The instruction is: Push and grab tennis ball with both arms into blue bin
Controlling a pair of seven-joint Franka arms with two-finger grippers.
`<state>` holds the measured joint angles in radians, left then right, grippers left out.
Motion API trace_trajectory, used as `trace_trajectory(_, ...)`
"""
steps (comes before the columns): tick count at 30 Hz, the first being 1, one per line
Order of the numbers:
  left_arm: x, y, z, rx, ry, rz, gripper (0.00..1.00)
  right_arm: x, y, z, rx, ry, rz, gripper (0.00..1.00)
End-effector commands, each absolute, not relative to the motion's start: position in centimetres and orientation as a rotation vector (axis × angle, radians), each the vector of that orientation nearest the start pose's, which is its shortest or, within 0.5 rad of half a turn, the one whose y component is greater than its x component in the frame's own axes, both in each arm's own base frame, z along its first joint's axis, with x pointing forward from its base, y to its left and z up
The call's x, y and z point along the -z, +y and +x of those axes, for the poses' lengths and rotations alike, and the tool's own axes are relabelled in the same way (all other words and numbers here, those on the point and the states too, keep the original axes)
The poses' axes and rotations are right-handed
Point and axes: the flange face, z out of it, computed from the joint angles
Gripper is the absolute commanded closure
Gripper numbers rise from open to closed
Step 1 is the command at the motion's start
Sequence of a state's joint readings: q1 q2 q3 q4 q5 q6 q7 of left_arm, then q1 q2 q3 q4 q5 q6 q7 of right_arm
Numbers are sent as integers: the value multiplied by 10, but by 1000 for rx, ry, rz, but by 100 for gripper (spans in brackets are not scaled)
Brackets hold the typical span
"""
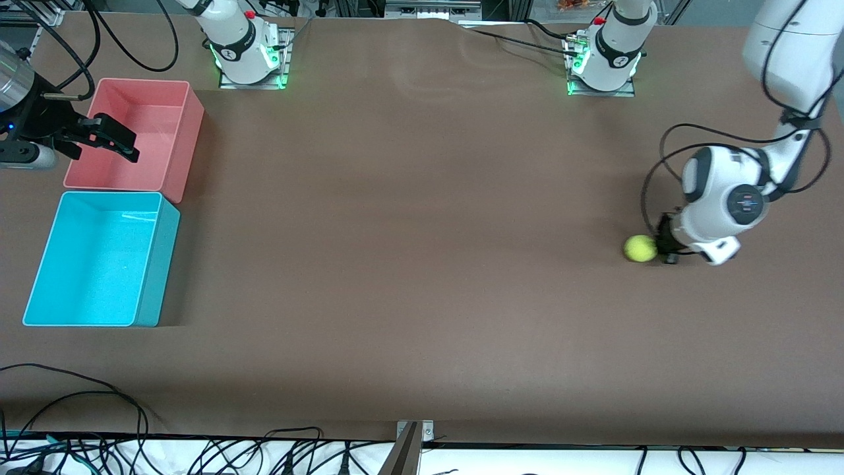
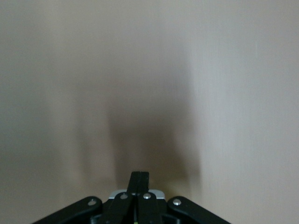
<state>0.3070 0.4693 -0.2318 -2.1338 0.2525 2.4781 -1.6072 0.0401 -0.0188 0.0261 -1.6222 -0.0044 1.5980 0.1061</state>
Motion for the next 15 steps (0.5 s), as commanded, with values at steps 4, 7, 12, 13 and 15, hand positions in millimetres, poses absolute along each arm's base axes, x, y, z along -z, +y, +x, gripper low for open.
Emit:
trace_trajectory(4,-203,19,559,-105,-2091,-2211,100,-620,38,550,-13,72,-3131,0)
trace_trajectory(7,-203,35,558,-109,-2072,-2231,100,-619,38,549,-16,72,-3131,0)
trace_trajectory(12,-208,61,557,-109,-2019,-2287,100,-619,38,549,-16,72,-3131,0)
trace_trajectory(13,-210,66,557,-111,-2012,-2293,100,-619,38,549,-16,75,-3131,0)
trace_trajectory(15,-211,73,556,-115,-1990,-2309,100,-619,38,549,-16,72,-3131,0)
